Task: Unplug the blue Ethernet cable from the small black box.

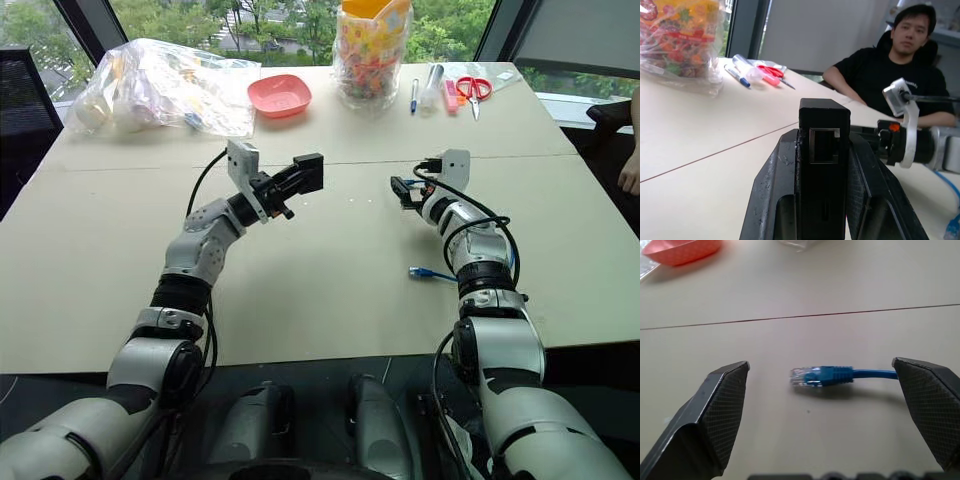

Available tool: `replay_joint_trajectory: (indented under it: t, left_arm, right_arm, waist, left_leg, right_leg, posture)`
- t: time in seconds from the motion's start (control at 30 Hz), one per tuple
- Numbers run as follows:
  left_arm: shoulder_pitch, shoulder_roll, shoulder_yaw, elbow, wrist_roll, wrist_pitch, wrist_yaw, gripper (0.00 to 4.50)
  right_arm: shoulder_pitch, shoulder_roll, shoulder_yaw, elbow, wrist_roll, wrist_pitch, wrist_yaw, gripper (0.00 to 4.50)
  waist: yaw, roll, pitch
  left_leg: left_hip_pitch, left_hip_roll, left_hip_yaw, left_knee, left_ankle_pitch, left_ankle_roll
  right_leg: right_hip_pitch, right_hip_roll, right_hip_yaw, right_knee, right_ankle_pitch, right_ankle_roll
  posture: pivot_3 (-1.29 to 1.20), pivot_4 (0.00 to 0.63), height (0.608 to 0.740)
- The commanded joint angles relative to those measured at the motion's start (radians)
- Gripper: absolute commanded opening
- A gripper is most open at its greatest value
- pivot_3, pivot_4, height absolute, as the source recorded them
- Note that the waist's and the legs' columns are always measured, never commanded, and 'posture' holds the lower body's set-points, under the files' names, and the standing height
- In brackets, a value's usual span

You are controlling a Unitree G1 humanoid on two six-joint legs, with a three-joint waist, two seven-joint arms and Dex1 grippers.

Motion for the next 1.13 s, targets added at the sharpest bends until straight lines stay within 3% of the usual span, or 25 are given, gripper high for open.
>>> replay_joint_trajectory:
  t: [0.03,0.23,0.4,0.47,0.67,0.77,0.9,1.13]
  left_arm:
    - [-0.076,-0.011,-0.027,0.117,0.079,-0.161,0.041,0.51]
    - [-0.167,-0.049,-0.024,0.359,0.132,-0.330,0.084,0.51]
    - [-0.221,-0.086,-0.026,0.527,0.172,-0.409,0.113,0.51]
    - [-0.229,-0.088,-0.033,0.575,0.195,-0.420,0.127,1.55]
    - [-0.226,-0.050,-0.025,0.573,0.211,-0.402,0.081,4.10]
    - [-0.194,-0.003,-0.020,0.488,0.187,-0.364,-0.009,4.10]
    - [-0.054,0.088,-0.015,0.116,0.077,-0.109,-0.147,4.10]
    - [0.215,0.250,-0.018,-0.432,-0.027,0.271,-0.129,4.10]
  right_arm:
    - [0.152,0.001,0.040,-0.439,0.067,0.255,0.010,4.47]
    - [0.342,0.021,0.027,-0.902,0.182,0.512,-0.038,4.47]
    - [0.396,0.032,-0.001,-1.017,0.188,0.550,-0.093,4.47]
    - [0.402,0.035,-0.024,-1.016,0.182,0.540,-0.117,4.50]
    - [0.422,0.019,-0.053,-1.039,0.184,0.526,-0.116,4.50]
    - [0.440,0.006,-0.061,-1.053,0.189,0.522,-0.100,4.50]
    - [0.495,-0.036,-0.056,-1.096,0.224,0.522,-0.016,4.50]
    - [0.526,-0.066,-0.050,-1.100,0.240,0.510,0.051,4.50]
  waist:
    - [0.006,0.000,0.000]
    - [0.006,0.000,0.000]
    - [0.006,0.000,0.000]
    - [0.004,0.000,0.000]
    - [0.003,0.000,0.000]
    - [0.002,0.000,0.000]
    - [-0.001,0.000,0.000]
    - [0.002,0.000,0.000]
  left_leg:
    - [0.000,0.000,-0.001,0.000,0.000,0.000]
    - [-0.001,0.002,-0.002,0.001,0.000,0.000]
    - [-0.001,0.002,-0.003,0.001,0.000,0.000]
    - [-0.001,0.002,-0.003,0.001,0.000,0.000]
    - [-0.001,0.002,-0.003,0.001,0.000,0.000]
    - [-0.001,0.002,-0.003,0.000,0.000,0.000]
    - [-0.001,0.004,-0.003,0.000,0.000,0.000]
    - [0.000,0.005,-0.003,0.001,0.000,0.000]
  right_leg:
    - [0.000,0.000,0.000,0.000,0.000,0.000]
    - [0.000,-0.003,0.000,-0.001,0.000,0.001]
    - [0.000,-0.003,-0.002,-0.002,-0.001,0.001]
    - [0.000,-0.003,-0.002,-0.002,-0.001,0.001]
    - [0.000,-0.002,-0.002,-0.002,0.000,0.001]
    - [0.000,-0.002,-0.002,-0.002,-0.001,0.001]
    - [0.000,-0.001,-0.002,-0.002,-0.001,0.000]
    - [0.000,0.000,-0.001,-0.001,0.000,0.000]
  posture:
    - [0.00,0.150,0.740]
    - [0.00,0.150,0.740]
    - [0.00,0.150,0.740]
    - [0.00,0.150,0.740]
    - [0.00,0.150,0.740]
    - [0.00,0.150,0.740]
    - [0.00,0.150,0.740]
    - [0.00,0.150,0.740]
